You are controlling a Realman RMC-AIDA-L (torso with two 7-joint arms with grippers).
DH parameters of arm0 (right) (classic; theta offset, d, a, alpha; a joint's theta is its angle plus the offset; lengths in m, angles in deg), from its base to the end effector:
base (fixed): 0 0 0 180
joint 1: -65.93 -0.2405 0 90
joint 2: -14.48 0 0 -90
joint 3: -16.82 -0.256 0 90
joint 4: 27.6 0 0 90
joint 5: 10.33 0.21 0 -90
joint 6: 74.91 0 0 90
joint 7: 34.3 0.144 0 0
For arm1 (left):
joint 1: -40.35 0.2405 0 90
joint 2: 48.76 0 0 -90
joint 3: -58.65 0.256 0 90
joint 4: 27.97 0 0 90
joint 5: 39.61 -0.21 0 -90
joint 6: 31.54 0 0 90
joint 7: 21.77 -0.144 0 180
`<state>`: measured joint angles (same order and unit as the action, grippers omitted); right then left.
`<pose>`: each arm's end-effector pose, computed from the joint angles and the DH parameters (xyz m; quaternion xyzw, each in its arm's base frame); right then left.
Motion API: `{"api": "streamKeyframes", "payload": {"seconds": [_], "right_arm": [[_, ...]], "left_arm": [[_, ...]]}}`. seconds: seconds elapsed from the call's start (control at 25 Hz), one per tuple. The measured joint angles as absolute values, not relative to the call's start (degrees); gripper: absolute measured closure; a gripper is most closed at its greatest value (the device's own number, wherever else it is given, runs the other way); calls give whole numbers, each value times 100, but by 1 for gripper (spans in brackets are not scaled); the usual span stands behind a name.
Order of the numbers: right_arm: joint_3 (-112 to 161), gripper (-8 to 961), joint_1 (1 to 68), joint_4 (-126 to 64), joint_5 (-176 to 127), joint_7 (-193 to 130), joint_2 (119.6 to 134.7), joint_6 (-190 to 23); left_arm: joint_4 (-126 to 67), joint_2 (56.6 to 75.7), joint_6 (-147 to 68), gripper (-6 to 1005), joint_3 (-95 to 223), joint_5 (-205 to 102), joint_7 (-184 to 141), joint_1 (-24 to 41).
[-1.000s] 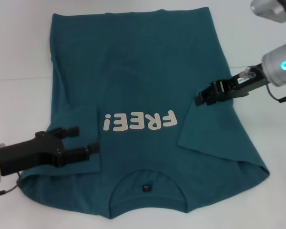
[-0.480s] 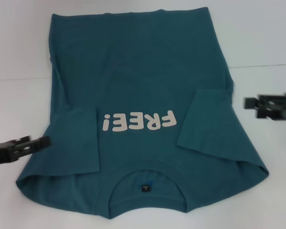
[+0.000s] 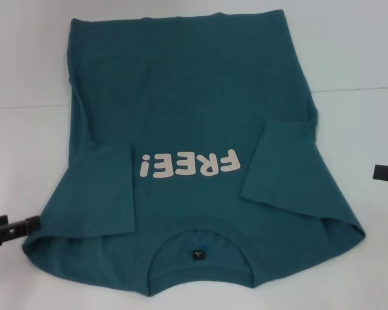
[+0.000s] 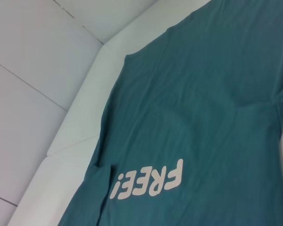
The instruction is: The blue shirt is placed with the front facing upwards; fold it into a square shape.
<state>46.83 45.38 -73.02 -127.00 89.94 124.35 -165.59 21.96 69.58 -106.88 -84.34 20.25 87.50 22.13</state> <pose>0.3454 0.3035 0.1115 -0.7495 0.5771 0.2620 0.1912 -0.3533 0.3086 0.0553 -0.8042 -0.4936 -0.1775 0.2795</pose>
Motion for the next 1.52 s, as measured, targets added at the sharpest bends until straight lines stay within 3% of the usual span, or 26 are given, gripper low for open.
{"api": "streamKeyframes", "payload": {"seconds": [0.4,0.88,1.32,1.44,1.52], "right_arm": [[4689,15,4383,-7228,-13003,8911,12456,-16456],[4714,23,4348,-7209,-13004,8956,12455,-16380],[4702,30,4349,-7075,-13008,8944,12419,-16392],[4681,32,4358,-7075,-13010,8954,12416,-16407],[4673,33,4359,-7075,-13011,8960,12411,-16412]], "left_arm": [[2816,7385,-10438,61,-8421,781,8770,2113],[2496,7323,-10519,67,-8415,688,8754,1929],[2216,7215,-10463,145,-8358,450,8833,1677],[2209,7230,-10482,328,-8353,349,8868,1632],[2240,7263,-10482,371,-8373,296,8901,1624]]}}
